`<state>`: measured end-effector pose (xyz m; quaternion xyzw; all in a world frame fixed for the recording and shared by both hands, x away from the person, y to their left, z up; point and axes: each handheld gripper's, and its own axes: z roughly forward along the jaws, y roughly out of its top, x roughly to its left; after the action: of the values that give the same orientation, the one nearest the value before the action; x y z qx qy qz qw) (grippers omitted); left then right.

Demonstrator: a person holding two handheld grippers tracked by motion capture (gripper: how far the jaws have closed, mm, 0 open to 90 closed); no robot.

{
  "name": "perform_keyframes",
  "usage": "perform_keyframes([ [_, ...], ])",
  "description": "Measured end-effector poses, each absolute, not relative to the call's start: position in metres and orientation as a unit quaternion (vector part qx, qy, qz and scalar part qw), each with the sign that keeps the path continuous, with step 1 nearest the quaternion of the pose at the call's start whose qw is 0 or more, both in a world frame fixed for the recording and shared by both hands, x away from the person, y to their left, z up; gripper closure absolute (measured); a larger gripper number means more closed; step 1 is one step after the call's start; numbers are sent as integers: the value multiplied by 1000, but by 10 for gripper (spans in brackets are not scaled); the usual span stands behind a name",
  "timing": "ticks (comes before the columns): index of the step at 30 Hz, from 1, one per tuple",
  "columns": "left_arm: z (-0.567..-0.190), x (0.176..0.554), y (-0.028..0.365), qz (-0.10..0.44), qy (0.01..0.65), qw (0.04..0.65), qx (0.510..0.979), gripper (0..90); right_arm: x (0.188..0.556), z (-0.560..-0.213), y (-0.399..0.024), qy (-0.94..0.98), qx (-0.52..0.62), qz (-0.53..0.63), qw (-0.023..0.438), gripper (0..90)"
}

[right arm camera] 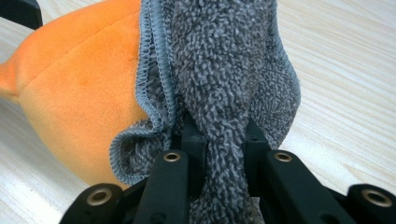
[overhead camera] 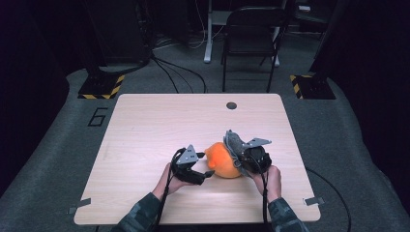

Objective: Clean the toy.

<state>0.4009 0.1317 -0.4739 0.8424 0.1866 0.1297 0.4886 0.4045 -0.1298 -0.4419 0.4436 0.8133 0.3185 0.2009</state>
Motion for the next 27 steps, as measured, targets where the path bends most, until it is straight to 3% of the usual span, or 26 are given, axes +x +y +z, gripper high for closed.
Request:
perform_keyframes([
  [6, -484, 401, 126, 191, 127, 456, 860, 228, 406, -442, -130, 813, 444, 318, 201, 774],
  [15, -502, 408, 112, 222, 85, 442, 865, 252, 407, -443, -128, 811, 450, 317, 198, 774],
  [19, -506, 407, 110, 230, 81, 444, 862, 341, 407, -444, -127, 812, 448, 318, 200, 774],
  [27, -509, 405, 110, 243, 103, 446, 855, 660, 407, -440, -141, 805, 448, 347, 177, 771],
])
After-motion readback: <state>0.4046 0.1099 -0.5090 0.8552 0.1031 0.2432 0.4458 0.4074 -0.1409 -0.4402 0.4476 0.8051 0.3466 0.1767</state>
